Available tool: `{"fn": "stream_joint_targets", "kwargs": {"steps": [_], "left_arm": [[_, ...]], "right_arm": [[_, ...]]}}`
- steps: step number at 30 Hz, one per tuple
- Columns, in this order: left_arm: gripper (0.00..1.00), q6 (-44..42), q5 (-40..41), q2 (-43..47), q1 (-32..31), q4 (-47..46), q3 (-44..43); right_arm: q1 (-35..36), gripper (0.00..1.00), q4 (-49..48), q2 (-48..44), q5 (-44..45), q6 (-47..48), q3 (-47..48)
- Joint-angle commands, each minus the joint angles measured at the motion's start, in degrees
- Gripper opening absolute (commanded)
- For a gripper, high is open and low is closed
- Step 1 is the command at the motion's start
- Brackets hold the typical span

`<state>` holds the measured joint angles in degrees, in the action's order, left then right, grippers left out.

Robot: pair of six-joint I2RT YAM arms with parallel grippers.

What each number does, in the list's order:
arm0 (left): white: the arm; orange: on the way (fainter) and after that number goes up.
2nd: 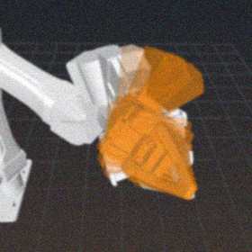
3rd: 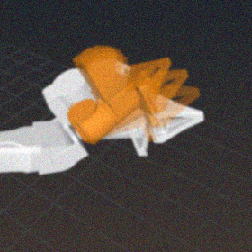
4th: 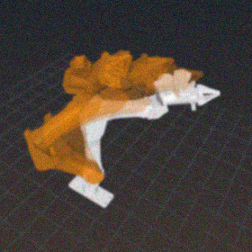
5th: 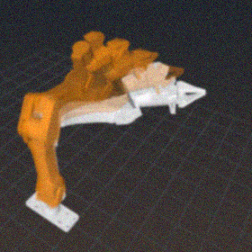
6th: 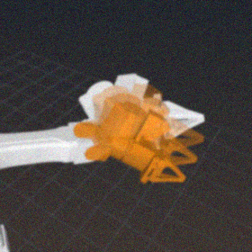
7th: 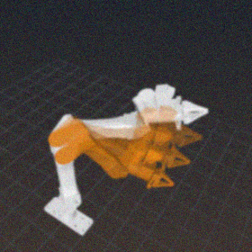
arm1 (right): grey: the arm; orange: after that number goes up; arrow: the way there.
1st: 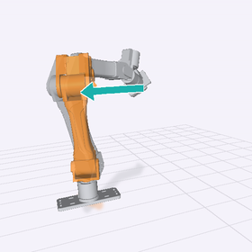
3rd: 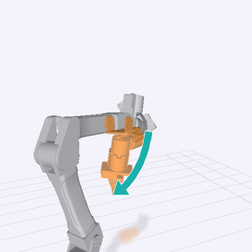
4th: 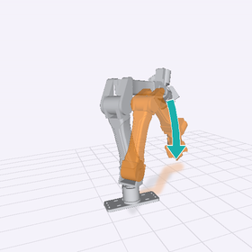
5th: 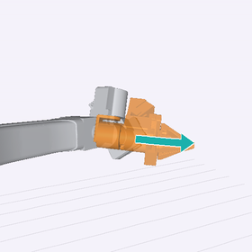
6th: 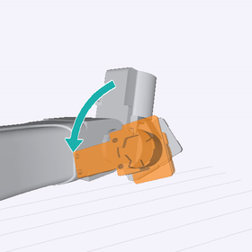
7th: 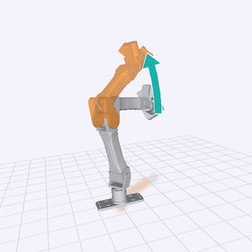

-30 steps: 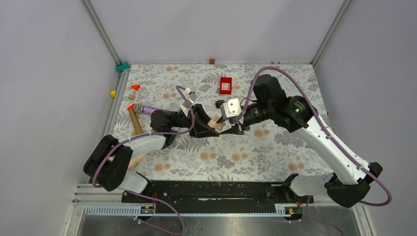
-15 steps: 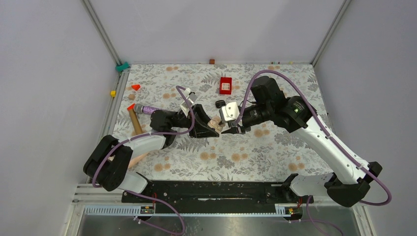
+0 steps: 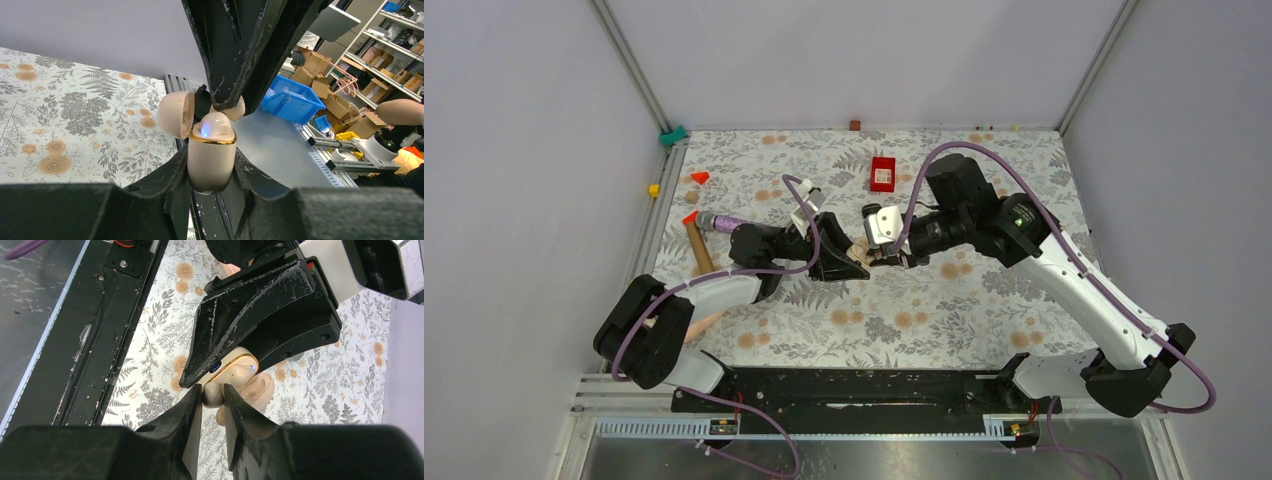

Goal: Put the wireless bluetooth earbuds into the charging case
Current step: Place the earbud in the charging case.

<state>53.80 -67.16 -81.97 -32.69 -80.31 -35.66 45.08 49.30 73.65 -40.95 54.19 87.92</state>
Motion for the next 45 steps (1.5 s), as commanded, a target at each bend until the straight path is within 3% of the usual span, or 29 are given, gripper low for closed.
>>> {"fn": "stream_joint_targets", "kwargs": {"steps": [1, 11, 20, 26, 45], "left_arm": [[0.00, -0.8, -0.8, 0.6, -0.3, -3.4, -2.1], [0.00, -1.6, 0.2, 1.8, 0.5, -3.4, -1.8], [0.00, -2.9, 2.0, 2.7, 1.4, -3.5, -0.8], [0.00, -3.1, 2.1, 2.8, 1.6, -3.5, -0.8], [0.01, -3.1, 2.8, 3.8, 2.8, -3.5, -0.5]], "right_arm": [[0.6, 0.26, -2.3, -0.7, 1.3, -0.4, 0.6], [0.6, 0.13, -9.6, -4.6, 4.6, -6.2, -5.4], [0.6, 0.14, -21.5, -7.4, 11.8, -16.3, -11.7], [0.6, 0.15, -24.5, -7.8, 13.3, -21.1, -12.5], [0.6, 0.17, -27.6, -9.8, 16.7, -23.0, -14.9]]}}
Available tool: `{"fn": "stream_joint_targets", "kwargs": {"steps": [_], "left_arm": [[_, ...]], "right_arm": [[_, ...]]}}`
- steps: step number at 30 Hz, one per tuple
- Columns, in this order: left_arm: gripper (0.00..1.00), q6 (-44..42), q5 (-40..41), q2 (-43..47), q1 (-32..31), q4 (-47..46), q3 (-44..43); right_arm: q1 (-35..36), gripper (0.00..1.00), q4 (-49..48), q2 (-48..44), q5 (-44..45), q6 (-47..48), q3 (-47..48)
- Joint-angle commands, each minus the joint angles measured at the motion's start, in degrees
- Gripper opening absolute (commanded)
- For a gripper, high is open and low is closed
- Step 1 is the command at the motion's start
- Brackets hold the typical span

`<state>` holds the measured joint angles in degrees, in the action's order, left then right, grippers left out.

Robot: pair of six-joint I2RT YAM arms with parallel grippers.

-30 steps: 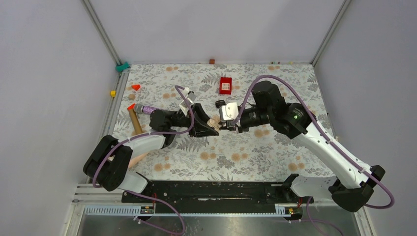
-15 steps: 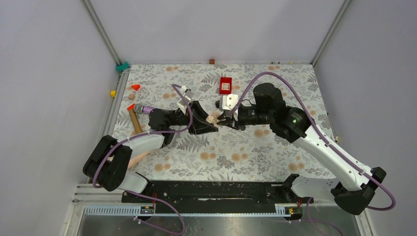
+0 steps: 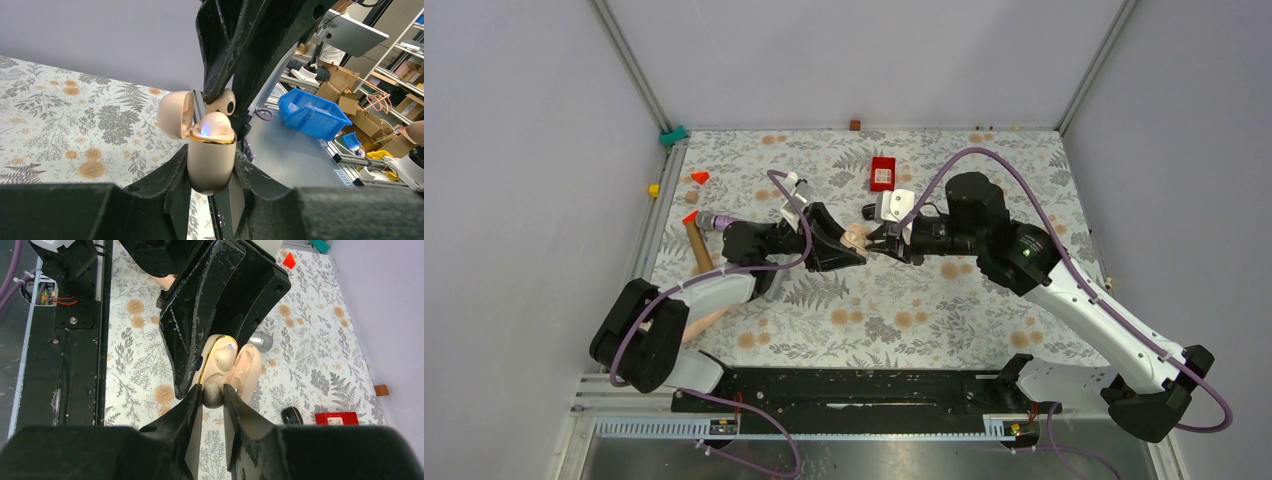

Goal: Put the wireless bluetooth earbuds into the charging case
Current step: Place the earbud in the charging case.

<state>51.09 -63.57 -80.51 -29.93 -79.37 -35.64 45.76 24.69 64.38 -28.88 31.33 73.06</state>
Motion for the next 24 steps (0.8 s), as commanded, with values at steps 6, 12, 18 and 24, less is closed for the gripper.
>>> {"fn": "stream_joint_targets", "kwargs": {"steps": [6, 12, 18, 24], "left_arm": [[0.01, -0.4, -1.0, 2.4, 0.0, -4.5, -0.5], [0.01, -0.2, -1.1, 2.4, -0.1, -4.5, -0.5], [0.01, -0.1, -1.0, 2.4, -0.1, -4.5, -0.6], [0.01, 0.0, -1.3, 2.5, -0.1, -4.4, -0.6]], "right_arm": [[-0.1, 0.27, -2.9, 0.4, 5.4, -0.6, 1.3], [-0.1, 0.35, -1.7, 0.9, 5.9, 0.1, 2.9], [-0.1, 0.42, 0.8, 1.5, 5.1, 0.2, 5.6], [-0.1, 0.46, 1.7, 1.0, 5.2, 1.1, 6.0]]}}
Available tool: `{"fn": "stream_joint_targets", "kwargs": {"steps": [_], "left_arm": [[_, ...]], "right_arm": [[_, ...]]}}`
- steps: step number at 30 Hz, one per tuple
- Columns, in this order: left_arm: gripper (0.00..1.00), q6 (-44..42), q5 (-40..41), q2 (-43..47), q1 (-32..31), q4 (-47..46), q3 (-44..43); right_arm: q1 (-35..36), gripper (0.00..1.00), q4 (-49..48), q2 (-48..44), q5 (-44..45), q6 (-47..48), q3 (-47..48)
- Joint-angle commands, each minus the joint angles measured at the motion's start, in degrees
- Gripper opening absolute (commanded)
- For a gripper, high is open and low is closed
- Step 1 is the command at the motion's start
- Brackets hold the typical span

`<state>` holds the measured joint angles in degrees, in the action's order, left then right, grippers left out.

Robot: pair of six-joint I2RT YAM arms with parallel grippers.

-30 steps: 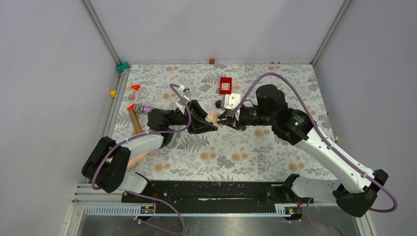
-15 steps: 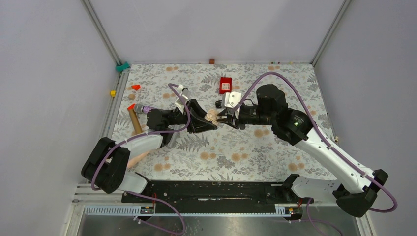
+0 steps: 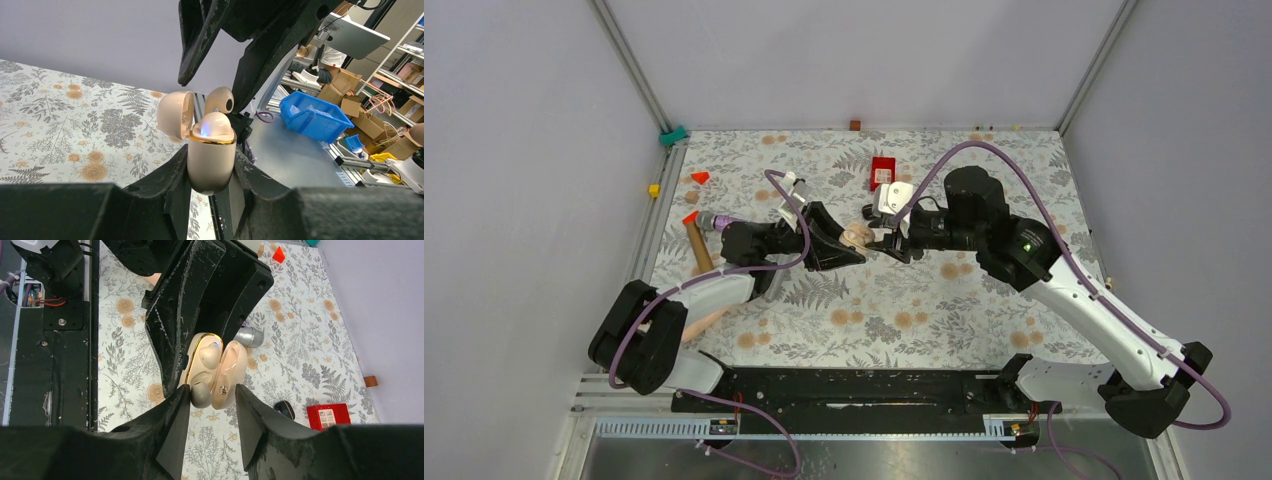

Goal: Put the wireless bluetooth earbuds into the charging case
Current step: Place the earbud in the charging case.

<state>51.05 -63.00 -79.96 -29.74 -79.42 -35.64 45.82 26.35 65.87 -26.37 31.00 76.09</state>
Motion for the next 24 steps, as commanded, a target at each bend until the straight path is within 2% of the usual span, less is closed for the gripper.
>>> {"fn": "stream_joint_targets", "kwargs": {"steps": [1, 9, 24], "left_arm": [[0.01, 0.0, -1.8, 2.0, -0.3, -4.4, -0.6], [0.01, 0.1, -2.0, 2.2, -0.3, -4.4, -0.8], [0.01, -0.1, -2.4, 2.8, -0.3, -4.4, -0.7]], "right_arm": [[-0.1, 0.47, 0.3, -0.6, 2.5, 1.5, 3.1], [-0.1, 0.54, 1.4, -0.2, 1.3, 0.8, 4.7], [-0.1, 0.56, 0.7, 1.7, 4.6, 0.7, 4.7]]}}
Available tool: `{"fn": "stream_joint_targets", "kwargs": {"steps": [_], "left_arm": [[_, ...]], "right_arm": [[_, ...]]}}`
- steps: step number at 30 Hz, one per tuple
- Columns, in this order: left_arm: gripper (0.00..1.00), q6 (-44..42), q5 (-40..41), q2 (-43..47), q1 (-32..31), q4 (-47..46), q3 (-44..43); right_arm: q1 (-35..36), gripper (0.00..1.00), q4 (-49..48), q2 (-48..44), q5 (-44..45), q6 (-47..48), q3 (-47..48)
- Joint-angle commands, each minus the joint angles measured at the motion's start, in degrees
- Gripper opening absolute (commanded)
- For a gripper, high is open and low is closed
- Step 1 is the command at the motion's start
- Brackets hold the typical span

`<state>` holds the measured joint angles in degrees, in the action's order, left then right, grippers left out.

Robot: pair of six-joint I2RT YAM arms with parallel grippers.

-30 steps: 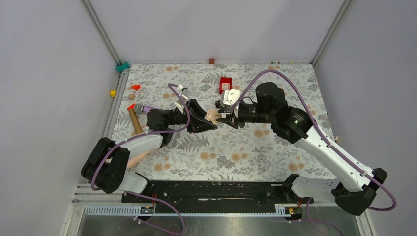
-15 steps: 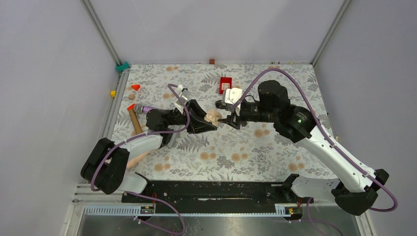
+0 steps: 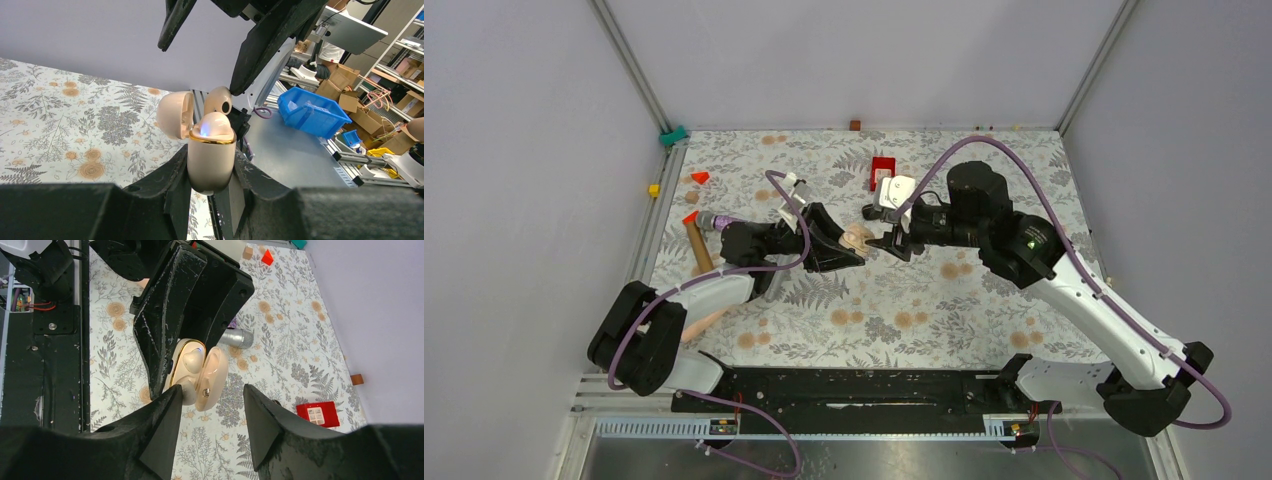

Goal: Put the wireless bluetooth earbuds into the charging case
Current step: Place the earbud in the charging case.

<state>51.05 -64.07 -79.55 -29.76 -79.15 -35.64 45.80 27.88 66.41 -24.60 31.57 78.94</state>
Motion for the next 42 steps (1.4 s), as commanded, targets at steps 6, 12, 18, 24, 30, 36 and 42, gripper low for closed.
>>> {"fn": "stream_joint_targets", "kwargs": {"steps": [6, 12, 18, 24, 30, 36, 42], "left_arm": [[0.01, -0.3, -1.5, 2.3, -0.3, -4.7, -0.6], [0.01, -0.2, -1.9, 2.3, -0.4, -4.7, -0.7], [0.01, -0.1, -2.7, 2.4, -0.6, -4.6, -1.0], [0.01, -0.1, -2.9, 2.3, -0.7, -4.7, -1.1], [0.01, 0.0, -3.0, 2.2, -0.8, -4.7, -1.1], [0.01, 0.0, -3.2, 2.4, -1.0, -4.6, -1.1], [0.01, 0.0, -3.3, 2.4, -1.1, -4.7, -1.1]], "right_arm": [[-0.1, 0.55, -0.8, 0.3, 4.1, 0.6, 1.7], [-0.1, 0.54, 2.4, -1.0, -1.6, -0.2, 4.5], [-0.1, 0.49, 5.8, -1.2, -5.1, 1.5, 5.9], [-0.1, 0.31, 7.5, -1.0, -7.7, 5.6, 4.0], [-0.1, 0.23, 7.0, 0.2, -8.9, 5.4, 3.6], [0.0, 0.15, 6.4, 1.5, -9.7, 5.1, 3.1], [0.1, 0.15, 5.8, 1.8, -9.9, 5.6, 1.5]]}}
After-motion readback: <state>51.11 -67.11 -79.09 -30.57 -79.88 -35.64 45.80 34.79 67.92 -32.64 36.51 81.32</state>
